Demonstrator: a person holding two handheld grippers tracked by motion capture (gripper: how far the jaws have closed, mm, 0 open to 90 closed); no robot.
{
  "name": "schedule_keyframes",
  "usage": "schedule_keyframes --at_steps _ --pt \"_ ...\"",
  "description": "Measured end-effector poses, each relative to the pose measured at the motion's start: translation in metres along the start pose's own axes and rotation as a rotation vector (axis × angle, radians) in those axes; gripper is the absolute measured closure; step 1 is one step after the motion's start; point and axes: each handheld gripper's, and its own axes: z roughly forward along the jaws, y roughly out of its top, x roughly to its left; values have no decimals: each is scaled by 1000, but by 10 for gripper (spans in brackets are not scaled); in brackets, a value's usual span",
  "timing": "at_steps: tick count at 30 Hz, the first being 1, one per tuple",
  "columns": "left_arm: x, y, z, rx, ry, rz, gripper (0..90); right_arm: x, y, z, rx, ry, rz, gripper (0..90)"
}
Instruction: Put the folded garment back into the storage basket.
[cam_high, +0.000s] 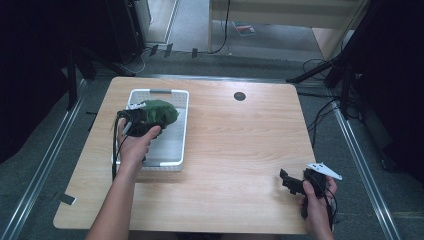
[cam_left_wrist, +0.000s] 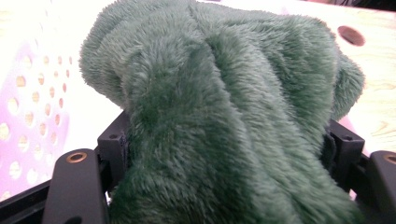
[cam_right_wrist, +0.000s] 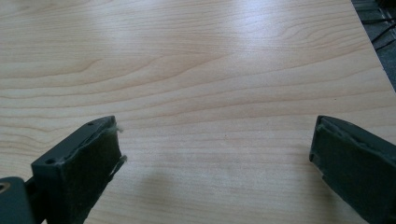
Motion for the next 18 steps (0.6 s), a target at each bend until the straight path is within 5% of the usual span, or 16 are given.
schedule_keyframes --at_steps 7,18 --pt "0 0 12 126 15 12 258 0 0 0 0 1 -1 19" --pt "-2 -1 20 200 7 14 203 0 0 0 -1 1 0 19"
